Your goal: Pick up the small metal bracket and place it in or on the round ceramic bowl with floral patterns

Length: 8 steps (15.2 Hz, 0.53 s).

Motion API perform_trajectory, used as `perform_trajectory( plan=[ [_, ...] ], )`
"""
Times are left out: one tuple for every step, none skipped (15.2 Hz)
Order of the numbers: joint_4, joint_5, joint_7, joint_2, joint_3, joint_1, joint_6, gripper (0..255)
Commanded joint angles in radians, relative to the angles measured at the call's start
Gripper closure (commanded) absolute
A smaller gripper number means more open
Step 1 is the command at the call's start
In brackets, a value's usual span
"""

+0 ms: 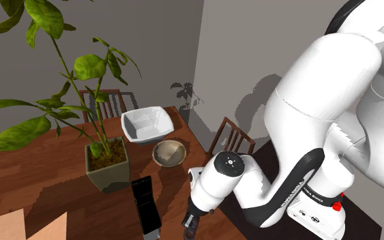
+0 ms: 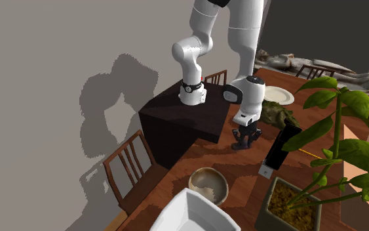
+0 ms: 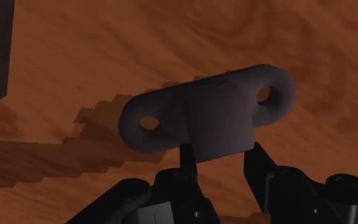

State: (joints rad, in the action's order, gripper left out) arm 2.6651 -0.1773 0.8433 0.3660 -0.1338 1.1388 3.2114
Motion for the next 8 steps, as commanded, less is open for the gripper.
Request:
perform_trajectory(
  plan=[
    [0.011, -0.001, -0.002, -0.035, 0.002, -0.003, -0.027, 255],
    [0.016, -0.002, -0.003, -0.054, 0.003, -0.005, -0.042, 255],
    [0.021, -0.002, -0.005, -0.073, 0.004, -0.007, -0.056, 255],
    [0.025, -0.002, -0.006, -0.092, 0.006, -0.009, -0.071, 255],
    [0.029, -0.002, -0.008, -0.111, 0.008, -0.011, -0.086, 255],
    [0.033, -0.001, -0.010, -0.130, 0.010, -0.013, -0.101, 255],
    [0.037, 0.000, -0.012, -0.149, 0.013, -0.016, -0.116, 255],
    [0.040, 0.001, -0.014, -0.167, 0.015, -0.018, -0.132, 255]
  ],
)
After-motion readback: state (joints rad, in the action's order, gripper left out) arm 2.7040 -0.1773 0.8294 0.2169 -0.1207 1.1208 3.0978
